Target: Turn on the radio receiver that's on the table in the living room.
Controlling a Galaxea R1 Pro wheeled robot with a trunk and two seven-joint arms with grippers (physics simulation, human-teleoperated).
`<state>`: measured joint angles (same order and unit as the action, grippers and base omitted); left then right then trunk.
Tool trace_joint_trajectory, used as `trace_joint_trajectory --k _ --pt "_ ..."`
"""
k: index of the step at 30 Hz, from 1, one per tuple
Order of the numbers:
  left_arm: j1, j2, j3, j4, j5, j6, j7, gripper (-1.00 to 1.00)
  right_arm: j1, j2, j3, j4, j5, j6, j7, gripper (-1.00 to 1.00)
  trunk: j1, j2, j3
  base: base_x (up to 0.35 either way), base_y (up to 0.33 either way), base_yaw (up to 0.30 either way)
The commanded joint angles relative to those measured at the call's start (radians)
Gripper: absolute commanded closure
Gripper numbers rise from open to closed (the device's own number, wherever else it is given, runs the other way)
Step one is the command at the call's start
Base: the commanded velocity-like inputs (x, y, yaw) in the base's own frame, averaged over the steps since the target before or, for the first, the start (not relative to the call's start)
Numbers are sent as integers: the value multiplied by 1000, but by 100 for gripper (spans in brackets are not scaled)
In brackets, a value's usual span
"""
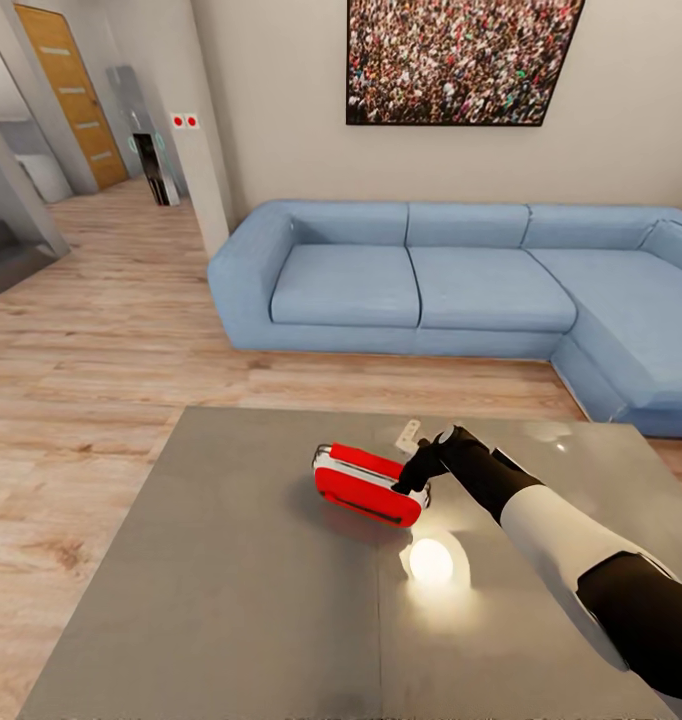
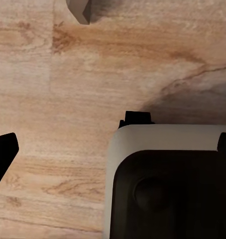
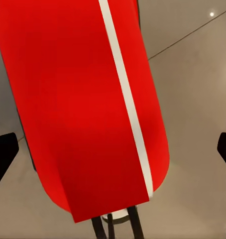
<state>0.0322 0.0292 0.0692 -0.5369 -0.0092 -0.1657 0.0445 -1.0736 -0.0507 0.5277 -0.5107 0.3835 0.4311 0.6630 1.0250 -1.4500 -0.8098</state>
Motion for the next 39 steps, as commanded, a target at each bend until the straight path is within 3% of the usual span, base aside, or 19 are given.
trace_joint_trajectory --k 1,34,35,39 --pt "0 0 0 0 0 0 0 -100 0 0 0 0 0 0 0 -100 0 0 -2 0 0 0" --pt "0 0 0 0 0 0 0 -100 0 2 -1 1 -5 0 7 -100 0 0 -14 0 0 0" --pt "0 0 0 0 0 0 0 -100 0 2 -1 1 -6 -2 7 100 0 0 -14 0 0 0" --pt "0 0 0 0 0 0 0 -100 0 2 -2 3 -13 -30 7 100 0 0 -14 0 0 0"
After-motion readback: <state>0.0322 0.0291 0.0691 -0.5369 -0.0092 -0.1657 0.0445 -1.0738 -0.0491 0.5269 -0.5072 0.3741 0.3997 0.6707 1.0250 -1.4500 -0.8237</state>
